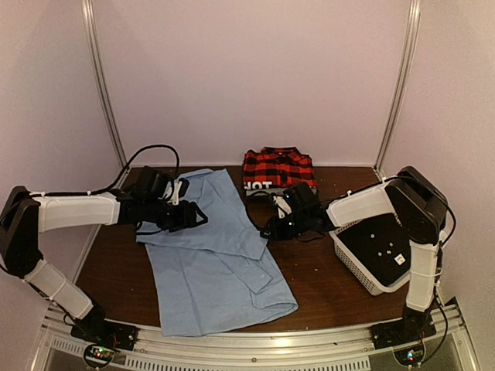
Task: Fold and stack the long sleeve shirts
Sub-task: Pick up the sleeve from the 1/3-folded shirt.
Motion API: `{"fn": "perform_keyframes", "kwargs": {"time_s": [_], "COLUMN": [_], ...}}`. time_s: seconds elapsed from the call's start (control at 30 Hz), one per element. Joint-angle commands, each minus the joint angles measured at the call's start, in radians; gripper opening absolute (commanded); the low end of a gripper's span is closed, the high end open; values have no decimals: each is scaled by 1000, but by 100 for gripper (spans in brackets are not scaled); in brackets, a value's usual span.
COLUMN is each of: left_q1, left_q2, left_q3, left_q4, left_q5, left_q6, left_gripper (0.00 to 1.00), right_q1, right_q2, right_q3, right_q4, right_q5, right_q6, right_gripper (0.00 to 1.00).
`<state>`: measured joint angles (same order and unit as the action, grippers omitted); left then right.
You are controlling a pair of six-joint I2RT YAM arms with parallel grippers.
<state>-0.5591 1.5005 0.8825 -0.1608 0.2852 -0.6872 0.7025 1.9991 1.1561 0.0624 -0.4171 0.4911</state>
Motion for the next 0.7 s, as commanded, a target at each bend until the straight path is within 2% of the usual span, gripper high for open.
{"fn": "perform_keyframes", "kwargs": {"time_s": [0.0,0.23,0.5,0.67], "left_q1": [37,37,33,-43], "left_q2": [-62,-167,-394,-555], "left_q3": [-23,-103,-287,-389], "left_q4": [-20,-180,-340,-414], "left_q5": [-32,-86,-58,-38], "left_q6": [-12,-84,-239,-378], "left_gripper": [61,61,59,53], "right_q1": [8,10,17,24], "right_q2": [3,-45,-148,-190], "right_q3": [30,35,55,79], "right_q4": [-17,-24,-49,-55], "right_q5": [19,4,19,12], "right_q6": [-17,-10,1,-6], "right_gripper": [19,0,0,0]}}
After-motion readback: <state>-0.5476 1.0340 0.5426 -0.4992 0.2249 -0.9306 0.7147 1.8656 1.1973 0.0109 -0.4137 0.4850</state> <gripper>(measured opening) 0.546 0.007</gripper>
